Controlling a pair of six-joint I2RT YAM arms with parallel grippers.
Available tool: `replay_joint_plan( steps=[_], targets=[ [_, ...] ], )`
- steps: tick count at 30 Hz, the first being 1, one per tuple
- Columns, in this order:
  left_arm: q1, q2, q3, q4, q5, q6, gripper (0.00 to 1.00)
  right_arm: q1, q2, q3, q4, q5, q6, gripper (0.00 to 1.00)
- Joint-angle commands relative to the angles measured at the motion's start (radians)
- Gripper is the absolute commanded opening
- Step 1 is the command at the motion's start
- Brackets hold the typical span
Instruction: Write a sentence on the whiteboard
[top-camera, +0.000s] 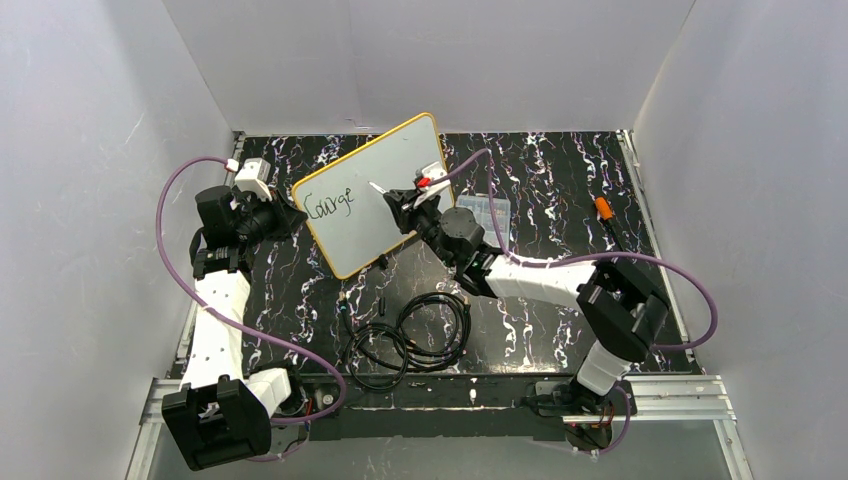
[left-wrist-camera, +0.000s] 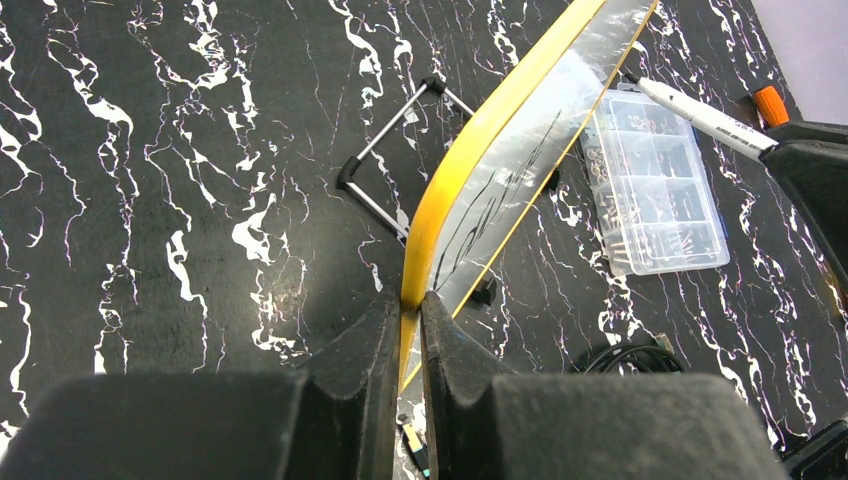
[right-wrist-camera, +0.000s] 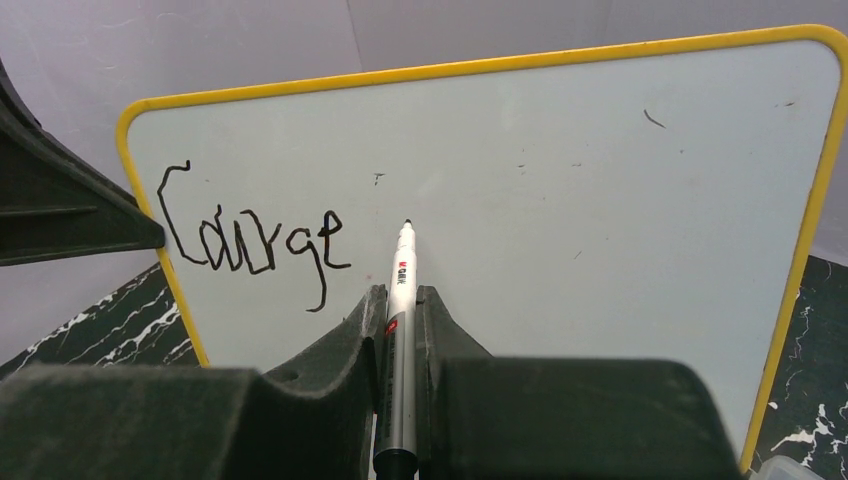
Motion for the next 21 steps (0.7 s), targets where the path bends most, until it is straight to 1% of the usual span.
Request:
replay_joint_plan(
  steps=[1,10,21],
  targets=[
    [-0.004,-0.017,0.000,-0.010,0.014,-0.001,0.00,-0.011,0.026,0.062,0.058,-0.005,-0.019,0.01],
    [-0.004,-0.013,0.001,-0.010,0.016,-0.002,0.00,-0.014,0.067,0.095,0.055,-0.030,-0.005,0.01],
    [-0.004,-0.014,0.001,-0.010,0.015,-0.002,0.00,-0.026,0.075,0.095,0.029,0.060,0.007,0.01]
  ],
)
